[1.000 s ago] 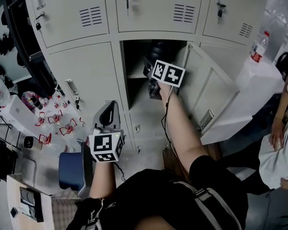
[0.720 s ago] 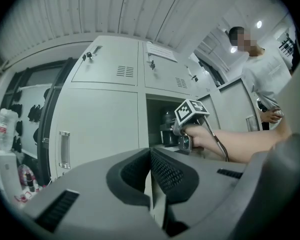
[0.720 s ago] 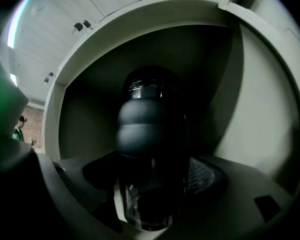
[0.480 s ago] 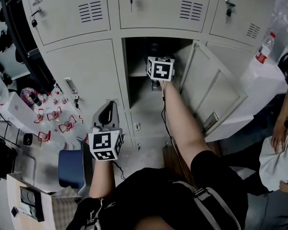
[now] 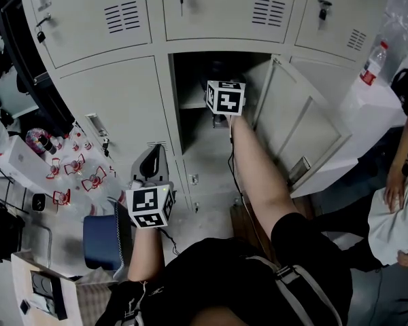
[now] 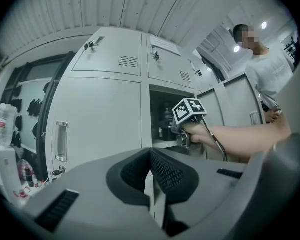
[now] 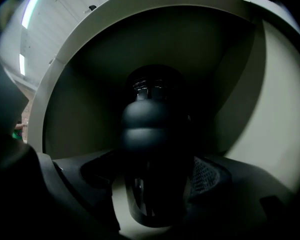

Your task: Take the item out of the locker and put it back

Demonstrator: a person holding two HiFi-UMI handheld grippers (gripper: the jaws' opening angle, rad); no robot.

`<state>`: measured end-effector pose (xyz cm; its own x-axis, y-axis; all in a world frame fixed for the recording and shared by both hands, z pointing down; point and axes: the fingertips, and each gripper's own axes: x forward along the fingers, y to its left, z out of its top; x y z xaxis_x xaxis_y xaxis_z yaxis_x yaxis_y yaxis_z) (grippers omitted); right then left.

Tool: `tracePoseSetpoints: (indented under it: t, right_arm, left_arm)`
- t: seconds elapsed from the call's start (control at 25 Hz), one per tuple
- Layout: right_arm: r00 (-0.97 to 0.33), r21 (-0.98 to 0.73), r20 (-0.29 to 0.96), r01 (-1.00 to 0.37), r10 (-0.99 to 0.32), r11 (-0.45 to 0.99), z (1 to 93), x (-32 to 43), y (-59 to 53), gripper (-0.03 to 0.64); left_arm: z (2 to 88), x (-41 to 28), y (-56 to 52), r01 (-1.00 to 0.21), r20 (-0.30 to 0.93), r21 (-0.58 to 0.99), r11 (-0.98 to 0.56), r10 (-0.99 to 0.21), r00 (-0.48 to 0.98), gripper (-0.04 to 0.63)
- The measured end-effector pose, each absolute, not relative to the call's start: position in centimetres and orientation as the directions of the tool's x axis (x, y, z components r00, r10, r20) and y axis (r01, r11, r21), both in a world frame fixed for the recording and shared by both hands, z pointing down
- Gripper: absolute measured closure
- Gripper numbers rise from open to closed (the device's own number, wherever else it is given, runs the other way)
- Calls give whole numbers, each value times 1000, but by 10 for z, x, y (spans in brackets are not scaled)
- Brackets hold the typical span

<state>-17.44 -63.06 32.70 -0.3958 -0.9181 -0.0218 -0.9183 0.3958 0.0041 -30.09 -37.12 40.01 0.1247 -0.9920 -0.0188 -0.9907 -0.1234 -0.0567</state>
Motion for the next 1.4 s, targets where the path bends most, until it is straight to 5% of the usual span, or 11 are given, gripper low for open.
tracePoseSetpoints:
  t: [0.28,0.36,0.44,0.56,1.4]
  right_arm:
    - [-386,8,-115,-922,-915,388,322,-164,-583,172]
    - [-393,14,-147,-918,-908,396,325,-162,-561,211]
    - [-388,15,-173,-920,-905,391,331,-157,-539,307]
    - [-336,-10,-204,-939,-919,345,340,-143,-511,601]
    - [-433,-28,-114,-898,-894,439,404,-126,-442,607]
  left_arm:
    - [404,-296,-377,-988,-13,-51,-143,-990,143,583]
    - [407,-293,-379,-988,-9,-42,-148,-989,149,583]
    - [405,-288,-381,-987,-20,-35,-154,-988,155,583]
    - [406,-282,-383,-986,-25,-29,-162,-986,163,583]
    - [413,-250,-384,-980,-25,-18,-197,-980,197,583]
